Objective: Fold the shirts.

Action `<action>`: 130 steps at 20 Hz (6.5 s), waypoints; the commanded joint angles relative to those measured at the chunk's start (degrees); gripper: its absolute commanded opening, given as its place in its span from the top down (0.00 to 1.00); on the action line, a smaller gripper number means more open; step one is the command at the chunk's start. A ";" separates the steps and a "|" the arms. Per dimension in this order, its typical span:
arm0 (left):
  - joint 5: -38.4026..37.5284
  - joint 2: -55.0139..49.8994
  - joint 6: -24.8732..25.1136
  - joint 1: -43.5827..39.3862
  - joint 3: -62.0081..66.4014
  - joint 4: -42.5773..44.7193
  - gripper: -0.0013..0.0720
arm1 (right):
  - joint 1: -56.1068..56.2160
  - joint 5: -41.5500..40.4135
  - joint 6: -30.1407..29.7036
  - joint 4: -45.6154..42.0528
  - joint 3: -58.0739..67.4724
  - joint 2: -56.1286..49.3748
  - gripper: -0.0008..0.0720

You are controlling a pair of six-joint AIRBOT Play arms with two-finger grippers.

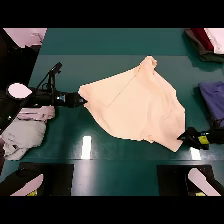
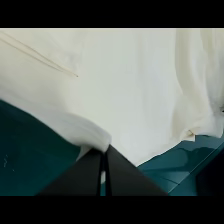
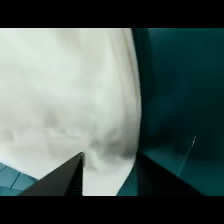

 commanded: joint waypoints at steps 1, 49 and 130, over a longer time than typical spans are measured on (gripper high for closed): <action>-0.83 0.07 0.00 -0.02 0.11 0.13 0.95 | 3.39 -1.84 -0.31 1.05 2.25 0.68 0.71; -3.91 -27.08 -3.13 13.49 28.15 8.57 0.95 | 19.30 -3.78 9.60 3.08 64.35 -34.99 0.97; -9.73 -3.69 2.51 9.27 -8.09 5.38 0.95 | -0.13 -1.01 2.71 -2.82 0.83 -1.22 0.37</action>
